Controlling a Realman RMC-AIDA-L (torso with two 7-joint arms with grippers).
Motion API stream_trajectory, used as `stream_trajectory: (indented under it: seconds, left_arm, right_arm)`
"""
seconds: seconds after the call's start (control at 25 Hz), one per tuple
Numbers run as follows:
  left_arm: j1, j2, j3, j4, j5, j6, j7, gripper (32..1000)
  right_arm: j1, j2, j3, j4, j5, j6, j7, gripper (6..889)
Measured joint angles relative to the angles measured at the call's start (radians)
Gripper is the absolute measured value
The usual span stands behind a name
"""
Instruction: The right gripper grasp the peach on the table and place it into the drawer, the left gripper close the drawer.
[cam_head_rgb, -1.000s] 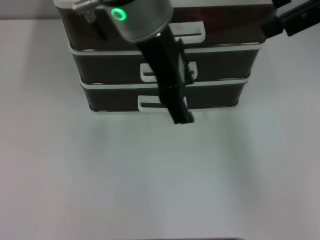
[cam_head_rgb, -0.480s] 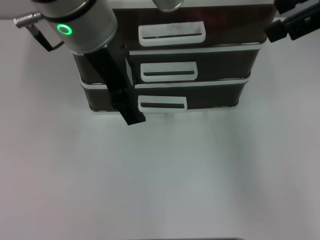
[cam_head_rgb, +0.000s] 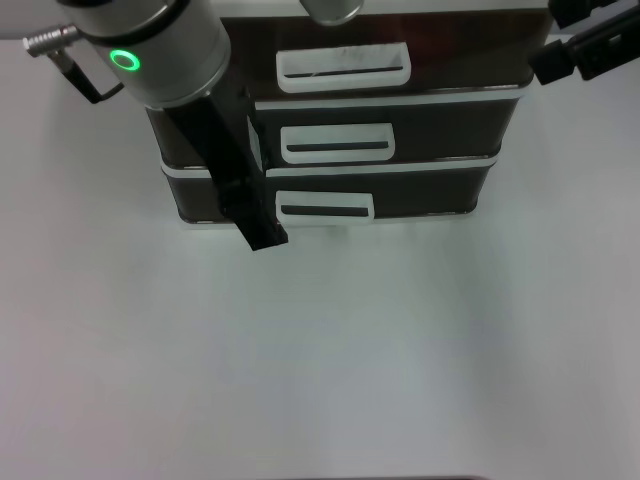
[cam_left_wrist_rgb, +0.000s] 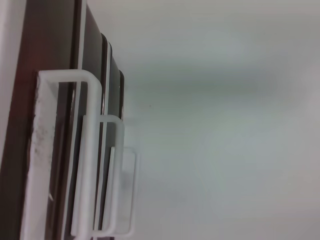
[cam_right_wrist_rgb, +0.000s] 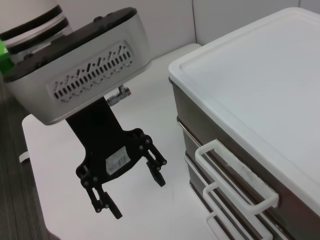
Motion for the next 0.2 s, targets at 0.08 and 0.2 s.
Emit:
stream_trajectory:
  seconds: [0.08, 0.2]
  left_arm:
    - [-0.001, -0.0001, 0.000, 0.000, 0.001, 0.000, 0.000, 844]
    - [-0.001, -0.0015, 0.000, 0.000, 0.010, 0.000, 0.000, 844]
  right_arm:
    - [0.001, 0.000, 0.000, 0.000, 0.000, 0.000, 0.000, 790]
    - [0.001, 0.000, 0.000, -0.001, 0.000, 0.000, -0.001, 790]
